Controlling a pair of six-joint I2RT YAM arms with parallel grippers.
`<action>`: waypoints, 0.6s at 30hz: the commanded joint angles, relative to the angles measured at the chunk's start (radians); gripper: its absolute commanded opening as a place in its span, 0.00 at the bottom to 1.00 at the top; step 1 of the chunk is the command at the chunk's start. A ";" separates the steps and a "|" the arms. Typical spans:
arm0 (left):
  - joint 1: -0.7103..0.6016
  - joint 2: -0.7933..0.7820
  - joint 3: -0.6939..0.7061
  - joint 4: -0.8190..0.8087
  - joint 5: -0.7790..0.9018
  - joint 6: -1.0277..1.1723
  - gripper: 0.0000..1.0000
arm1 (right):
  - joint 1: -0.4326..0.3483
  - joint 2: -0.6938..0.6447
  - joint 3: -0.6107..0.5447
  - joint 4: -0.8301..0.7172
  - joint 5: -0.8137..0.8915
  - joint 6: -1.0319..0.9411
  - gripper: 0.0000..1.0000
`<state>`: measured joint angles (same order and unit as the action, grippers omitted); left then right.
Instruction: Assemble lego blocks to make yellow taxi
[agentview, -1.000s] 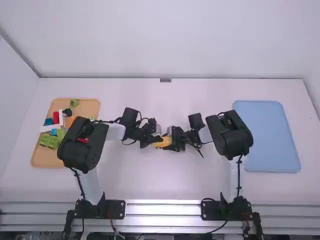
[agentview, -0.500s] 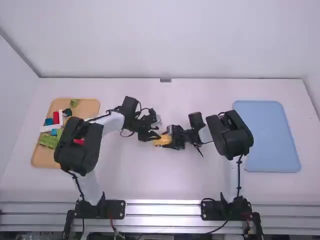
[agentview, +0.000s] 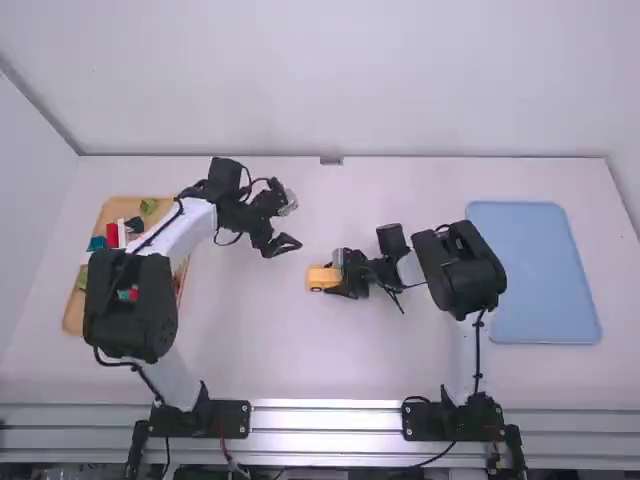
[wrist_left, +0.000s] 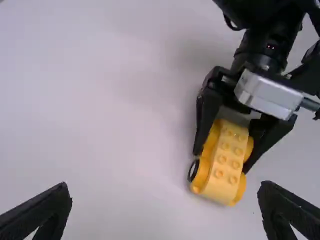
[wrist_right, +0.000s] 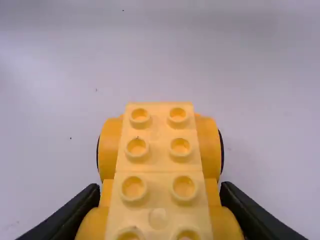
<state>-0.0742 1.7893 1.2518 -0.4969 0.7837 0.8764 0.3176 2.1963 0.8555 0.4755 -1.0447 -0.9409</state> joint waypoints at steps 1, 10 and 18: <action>0.021 -0.006 0.002 0.002 0.016 -0.049 0.99 | -0.008 0.011 0.010 -0.006 0.025 0.002 0.64; 0.056 -0.013 0.002 0.045 -0.097 -0.246 0.99 | -0.047 -0.085 0.008 -0.098 0.055 0.077 0.86; 0.066 -0.049 0.002 0.068 -0.261 -0.452 0.99 | -0.038 -0.336 0.008 -0.486 0.341 -0.022 0.98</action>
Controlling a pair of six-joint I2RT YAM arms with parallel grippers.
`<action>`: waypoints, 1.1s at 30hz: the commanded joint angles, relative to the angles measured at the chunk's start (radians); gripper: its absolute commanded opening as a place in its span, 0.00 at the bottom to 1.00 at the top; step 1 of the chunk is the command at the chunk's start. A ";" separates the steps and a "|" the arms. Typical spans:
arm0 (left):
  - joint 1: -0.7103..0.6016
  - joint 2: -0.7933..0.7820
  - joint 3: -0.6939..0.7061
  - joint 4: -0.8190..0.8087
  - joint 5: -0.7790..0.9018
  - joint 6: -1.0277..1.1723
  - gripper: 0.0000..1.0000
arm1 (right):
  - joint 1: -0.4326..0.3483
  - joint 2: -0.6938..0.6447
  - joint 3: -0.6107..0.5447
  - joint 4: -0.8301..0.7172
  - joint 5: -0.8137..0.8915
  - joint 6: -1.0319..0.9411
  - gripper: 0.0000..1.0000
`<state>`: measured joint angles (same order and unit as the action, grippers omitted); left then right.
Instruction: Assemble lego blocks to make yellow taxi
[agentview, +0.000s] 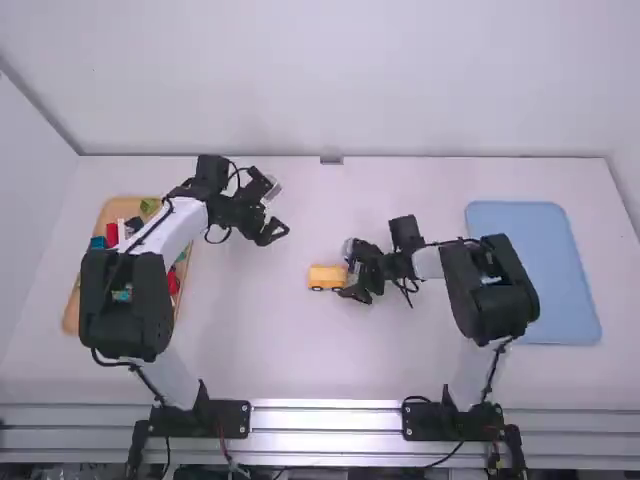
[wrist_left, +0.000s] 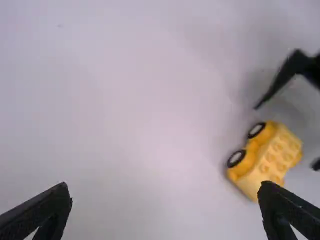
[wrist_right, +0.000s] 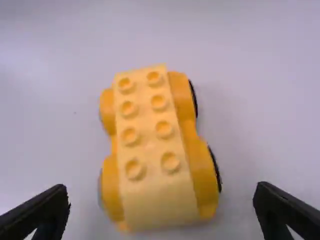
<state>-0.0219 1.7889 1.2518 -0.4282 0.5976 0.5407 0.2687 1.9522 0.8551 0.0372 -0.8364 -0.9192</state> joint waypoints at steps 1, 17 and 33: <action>0.018 -0.055 0.002 -0.001 -0.091 -0.141 0.99 | 0.017 -0.117 0.008 -0.082 0.166 -0.054 0.99; 0.022 -0.070 0.177 -0.286 -0.891 -0.711 0.99 | 0.100 -0.268 0.008 -0.072 0.340 -0.047 0.99; 0.124 -0.070 0.443 -0.759 -1.320 -1.156 0.99 | 0.076 -0.268 0.008 -0.025 0.341 -0.047 0.99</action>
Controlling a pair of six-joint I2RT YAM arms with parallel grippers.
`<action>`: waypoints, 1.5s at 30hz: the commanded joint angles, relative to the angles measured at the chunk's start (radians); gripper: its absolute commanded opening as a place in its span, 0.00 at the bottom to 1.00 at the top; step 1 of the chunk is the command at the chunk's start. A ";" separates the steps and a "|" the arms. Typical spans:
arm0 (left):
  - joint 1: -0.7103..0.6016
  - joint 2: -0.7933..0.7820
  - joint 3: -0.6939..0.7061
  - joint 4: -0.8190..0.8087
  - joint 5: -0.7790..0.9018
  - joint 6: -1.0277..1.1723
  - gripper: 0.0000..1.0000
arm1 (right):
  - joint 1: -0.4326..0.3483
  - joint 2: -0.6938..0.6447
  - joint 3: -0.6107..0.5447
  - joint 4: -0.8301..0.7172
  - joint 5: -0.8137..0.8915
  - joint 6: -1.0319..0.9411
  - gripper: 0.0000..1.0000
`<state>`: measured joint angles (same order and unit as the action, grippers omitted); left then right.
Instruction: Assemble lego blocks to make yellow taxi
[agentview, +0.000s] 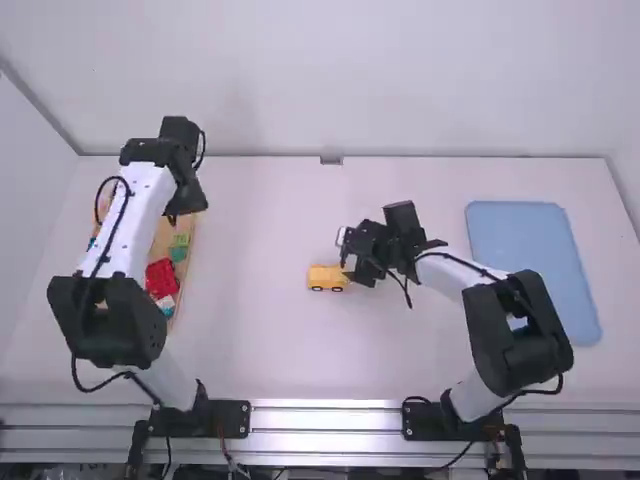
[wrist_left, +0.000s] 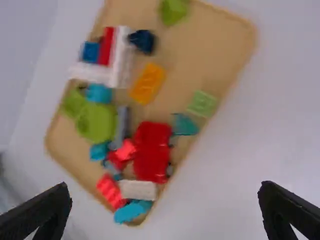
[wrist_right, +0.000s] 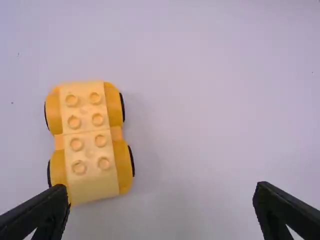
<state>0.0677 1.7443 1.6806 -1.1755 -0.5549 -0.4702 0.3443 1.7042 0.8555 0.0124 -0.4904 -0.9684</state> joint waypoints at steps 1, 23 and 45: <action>0.070 -0.025 0.014 -0.018 -0.184 -0.148 0.99 | 0.000 -0.020 0.008 0.000 -0.005 0.002 0.99; 0.577 0.045 0.019 0.252 0.646 0.683 0.99 | 0.003 -0.020 0.008 0.056 -0.010 0.029 0.99; 0.450 0.475 0.256 0.053 0.492 0.928 0.54 | 0.004 -0.020 0.008 0.062 -0.029 0.079 0.99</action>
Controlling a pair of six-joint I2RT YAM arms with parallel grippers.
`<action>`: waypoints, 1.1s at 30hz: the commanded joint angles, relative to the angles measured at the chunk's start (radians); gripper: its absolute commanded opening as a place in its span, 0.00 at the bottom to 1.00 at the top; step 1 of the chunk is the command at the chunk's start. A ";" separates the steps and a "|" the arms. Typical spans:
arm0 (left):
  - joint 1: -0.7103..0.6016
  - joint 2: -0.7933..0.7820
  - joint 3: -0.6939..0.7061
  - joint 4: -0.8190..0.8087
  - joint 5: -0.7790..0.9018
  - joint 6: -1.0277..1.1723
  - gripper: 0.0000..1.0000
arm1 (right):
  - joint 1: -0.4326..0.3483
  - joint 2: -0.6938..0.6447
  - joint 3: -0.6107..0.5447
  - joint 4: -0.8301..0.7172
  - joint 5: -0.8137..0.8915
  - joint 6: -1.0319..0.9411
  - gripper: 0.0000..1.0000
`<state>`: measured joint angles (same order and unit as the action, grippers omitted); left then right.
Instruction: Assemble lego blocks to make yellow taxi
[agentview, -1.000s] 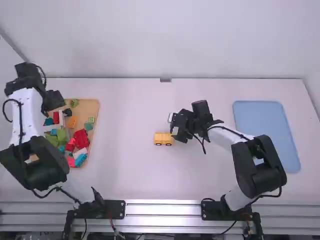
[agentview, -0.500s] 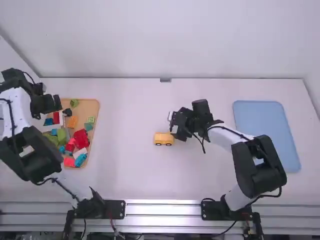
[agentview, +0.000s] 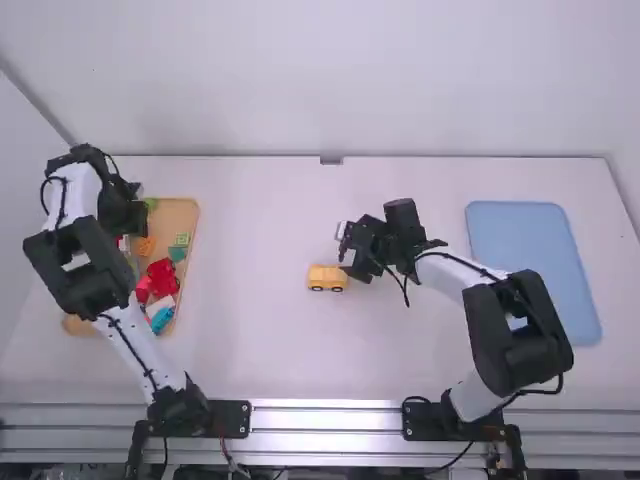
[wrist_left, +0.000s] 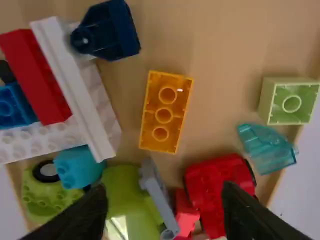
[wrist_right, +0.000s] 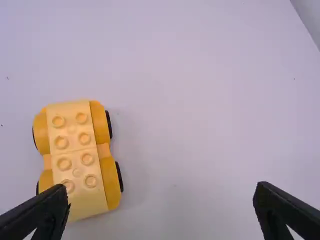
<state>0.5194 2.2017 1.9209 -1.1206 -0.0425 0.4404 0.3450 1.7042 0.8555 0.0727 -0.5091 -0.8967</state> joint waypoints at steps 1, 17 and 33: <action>-0.002 0.027 0.015 0.005 -0.019 -0.006 0.50 | 0.002 -0.020 0.008 0.001 -0.009 0.011 0.98; 0.003 0.032 -0.229 0.292 -0.026 0.050 0.52 | 0.002 -0.020 0.008 -0.002 -0.008 0.010 0.99; 0.036 0.032 -0.322 0.397 0.053 0.058 0.29 | 0.003 -0.020 0.008 -0.005 -0.010 0.010 0.99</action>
<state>0.5491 2.2215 1.6218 -0.7200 -0.0002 0.4934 0.3447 1.7039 0.8555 0.0692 -0.5102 -0.8913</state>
